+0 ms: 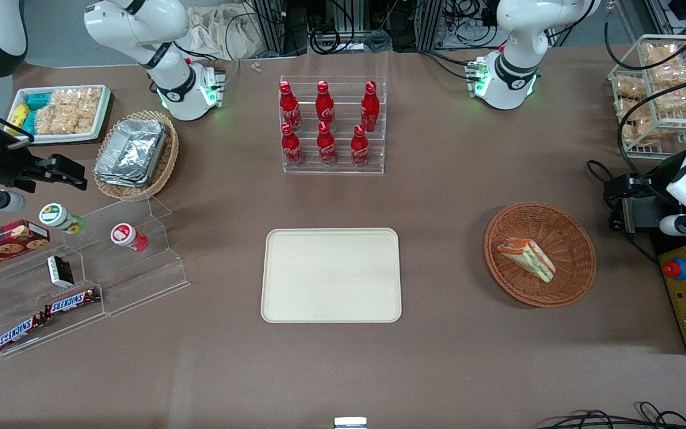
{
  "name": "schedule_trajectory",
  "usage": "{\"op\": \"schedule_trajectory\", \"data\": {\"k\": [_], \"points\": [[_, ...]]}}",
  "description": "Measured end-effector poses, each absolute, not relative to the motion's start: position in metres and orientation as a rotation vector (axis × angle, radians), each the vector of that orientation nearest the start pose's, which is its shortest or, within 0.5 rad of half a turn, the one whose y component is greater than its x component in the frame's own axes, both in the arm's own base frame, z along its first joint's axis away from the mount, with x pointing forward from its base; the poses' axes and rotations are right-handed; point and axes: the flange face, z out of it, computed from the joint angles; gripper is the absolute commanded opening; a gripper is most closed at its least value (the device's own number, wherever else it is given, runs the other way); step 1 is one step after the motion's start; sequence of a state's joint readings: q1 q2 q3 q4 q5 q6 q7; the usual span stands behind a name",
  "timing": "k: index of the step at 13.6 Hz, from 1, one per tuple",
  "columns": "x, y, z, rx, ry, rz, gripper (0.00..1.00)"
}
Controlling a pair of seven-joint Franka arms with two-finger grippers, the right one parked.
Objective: Place sandwich from basket to tray
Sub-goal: 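Lower the open left gripper over the wrapped sandwich in the wicker basket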
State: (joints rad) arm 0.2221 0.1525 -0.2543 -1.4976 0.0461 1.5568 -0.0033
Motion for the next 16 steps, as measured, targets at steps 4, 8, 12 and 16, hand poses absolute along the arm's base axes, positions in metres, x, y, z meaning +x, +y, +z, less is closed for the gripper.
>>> {"op": "schedule_trajectory", "data": {"k": [4, 8, 12, 16], "points": [[0.596, -0.002, 0.571, -3.13, 0.043, 0.135, 0.99], [0.595, -0.002, 0.559, -3.128, 0.039, 0.172, 0.99], [0.594, -0.005, 0.507, -3.12, -0.157, 0.213, 0.99], [0.592, -0.01, 0.454, -3.095, -0.491, 0.189, 0.99]]}}
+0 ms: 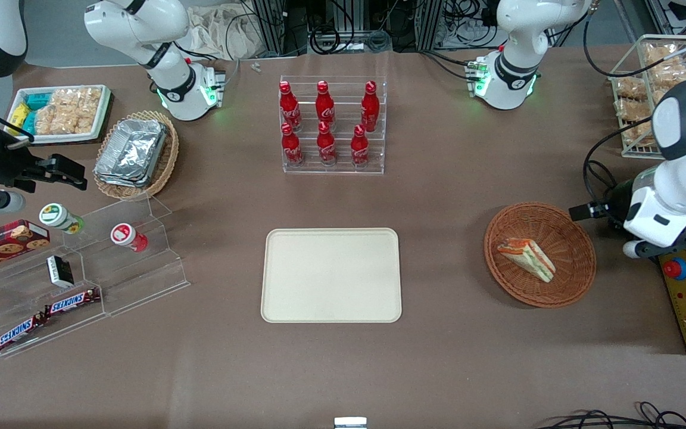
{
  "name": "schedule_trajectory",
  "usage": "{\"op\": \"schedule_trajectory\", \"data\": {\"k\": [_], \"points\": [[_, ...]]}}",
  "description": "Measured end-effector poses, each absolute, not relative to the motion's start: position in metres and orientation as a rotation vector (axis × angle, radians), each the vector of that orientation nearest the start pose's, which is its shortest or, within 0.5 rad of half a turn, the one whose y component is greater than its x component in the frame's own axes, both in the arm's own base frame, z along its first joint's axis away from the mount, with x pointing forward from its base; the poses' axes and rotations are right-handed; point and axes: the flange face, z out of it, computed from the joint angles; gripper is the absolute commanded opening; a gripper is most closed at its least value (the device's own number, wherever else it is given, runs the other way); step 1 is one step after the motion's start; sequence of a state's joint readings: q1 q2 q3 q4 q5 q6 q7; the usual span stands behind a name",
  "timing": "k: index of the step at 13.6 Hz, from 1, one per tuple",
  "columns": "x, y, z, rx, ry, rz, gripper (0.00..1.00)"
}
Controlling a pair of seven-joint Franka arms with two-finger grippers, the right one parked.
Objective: Place sandwich from basket to tray
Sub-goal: 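Lower the open left gripper over the wrapped sandwich in the wicker basket, then close the left gripper on the sandwich's crust edge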
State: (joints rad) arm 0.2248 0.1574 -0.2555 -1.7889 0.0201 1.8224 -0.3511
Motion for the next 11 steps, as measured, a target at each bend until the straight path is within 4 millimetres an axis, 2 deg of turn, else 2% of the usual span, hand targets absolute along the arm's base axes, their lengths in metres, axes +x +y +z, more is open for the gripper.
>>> {"op": "schedule_trajectory", "data": {"k": [4, 7, 11], "points": [[0.604, -0.019, 0.4, -3.022, -0.905, 0.121, 0.99], [0.609, -0.024, 0.356, -2.993, -1.057, 0.098, 0.99], [0.599, -0.027, 0.307, -2.957, -1.214, 0.059, 0.98]]}}
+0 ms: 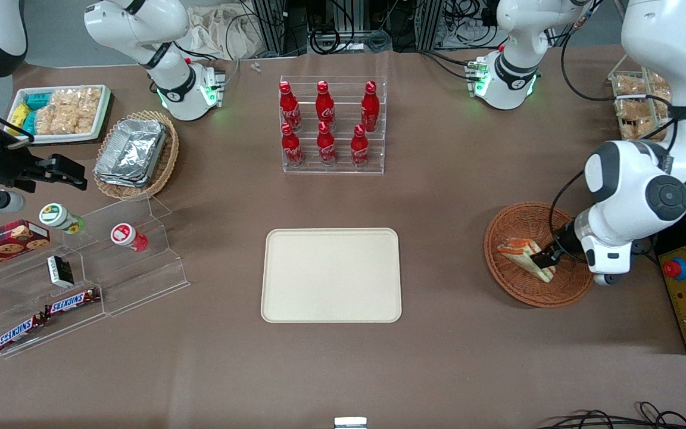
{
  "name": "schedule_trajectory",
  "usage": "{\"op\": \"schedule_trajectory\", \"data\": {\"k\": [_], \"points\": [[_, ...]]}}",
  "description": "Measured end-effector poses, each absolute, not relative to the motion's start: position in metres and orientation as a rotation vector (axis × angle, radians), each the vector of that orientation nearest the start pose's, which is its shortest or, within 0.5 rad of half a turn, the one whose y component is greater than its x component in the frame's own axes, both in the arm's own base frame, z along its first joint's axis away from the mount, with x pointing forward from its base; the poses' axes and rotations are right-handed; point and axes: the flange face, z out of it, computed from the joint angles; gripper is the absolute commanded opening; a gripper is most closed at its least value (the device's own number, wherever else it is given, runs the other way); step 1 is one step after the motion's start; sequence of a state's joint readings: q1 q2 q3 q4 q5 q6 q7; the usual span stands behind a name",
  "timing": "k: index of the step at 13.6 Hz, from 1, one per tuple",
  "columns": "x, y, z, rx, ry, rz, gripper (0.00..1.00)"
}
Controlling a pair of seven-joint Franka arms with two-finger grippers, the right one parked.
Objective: Place sandwich from basket to tray
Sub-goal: 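Close the left gripper on the sandwich's crust edge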
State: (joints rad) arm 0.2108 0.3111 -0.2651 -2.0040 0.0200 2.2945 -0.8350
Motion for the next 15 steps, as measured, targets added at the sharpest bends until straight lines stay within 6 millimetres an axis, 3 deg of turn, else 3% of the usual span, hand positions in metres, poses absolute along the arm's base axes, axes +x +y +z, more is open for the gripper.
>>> {"op": "schedule_trajectory", "data": {"k": [8, 9, 10, 15], "points": [[0.599, -0.039, 0.263, -2.958, -1.245, 0.05, 0.94], [0.598, -0.037, 0.258, -2.953, -1.236, 0.055, 0.88], [0.598, -0.036, 0.255, -2.948, -1.227, 0.056, 0.78], [0.599, -0.033, 0.255, -2.939, -1.233, 0.048, 0.01]]}}
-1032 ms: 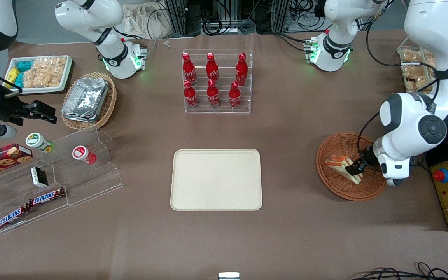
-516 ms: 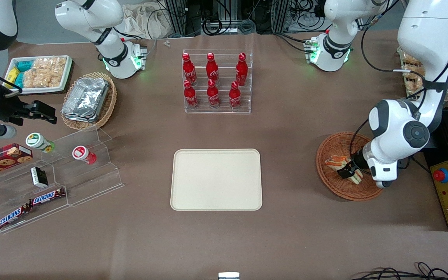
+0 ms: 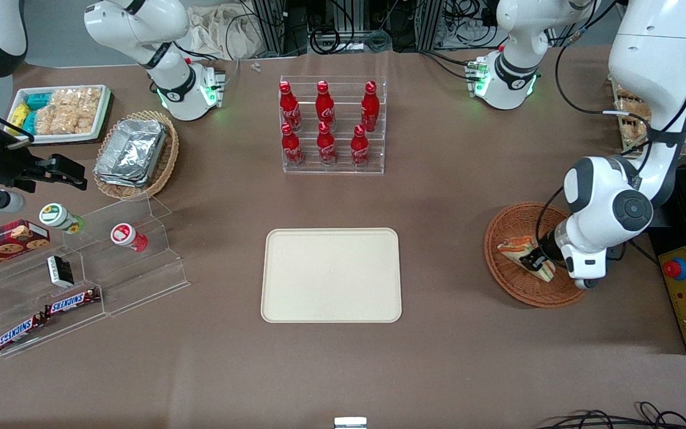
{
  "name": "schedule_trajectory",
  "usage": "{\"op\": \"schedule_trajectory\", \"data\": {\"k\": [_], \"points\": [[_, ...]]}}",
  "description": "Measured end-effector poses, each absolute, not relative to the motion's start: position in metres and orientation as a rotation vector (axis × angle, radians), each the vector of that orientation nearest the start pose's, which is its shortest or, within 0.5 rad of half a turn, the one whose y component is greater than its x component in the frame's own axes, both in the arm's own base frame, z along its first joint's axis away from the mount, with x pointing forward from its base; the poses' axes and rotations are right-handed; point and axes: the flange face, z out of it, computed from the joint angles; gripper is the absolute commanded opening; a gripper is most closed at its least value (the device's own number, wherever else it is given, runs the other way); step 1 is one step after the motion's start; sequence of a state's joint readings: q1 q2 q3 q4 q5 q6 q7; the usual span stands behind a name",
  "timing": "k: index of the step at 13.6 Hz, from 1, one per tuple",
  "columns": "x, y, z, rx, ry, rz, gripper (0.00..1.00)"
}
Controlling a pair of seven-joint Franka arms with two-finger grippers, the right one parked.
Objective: Place sandwich from basket to tray
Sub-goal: 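Close the left gripper on the sandwich's crust edge, then lift the sandwich out of the basket with the left gripper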
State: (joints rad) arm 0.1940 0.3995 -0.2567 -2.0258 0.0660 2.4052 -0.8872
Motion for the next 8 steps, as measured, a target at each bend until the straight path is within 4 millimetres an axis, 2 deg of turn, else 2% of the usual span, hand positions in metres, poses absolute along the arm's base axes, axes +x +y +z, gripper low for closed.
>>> {"op": "schedule_trajectory", "data": {"k": [2, 4, 6, 8], "points": [[0.6, -0.033, 0.264, -2.92, -1.211, 0.082, 0.0], [0.608, -0.036, 0.293, -2.887, -1.184, 0.161, 0.0], [0.619, -0.048, 0.348, -2.864, -1.143, 0.234, 0.0], [0.628, -0.065, 0.423, -2.87, -1.109, 0.268, 0.0]]}}
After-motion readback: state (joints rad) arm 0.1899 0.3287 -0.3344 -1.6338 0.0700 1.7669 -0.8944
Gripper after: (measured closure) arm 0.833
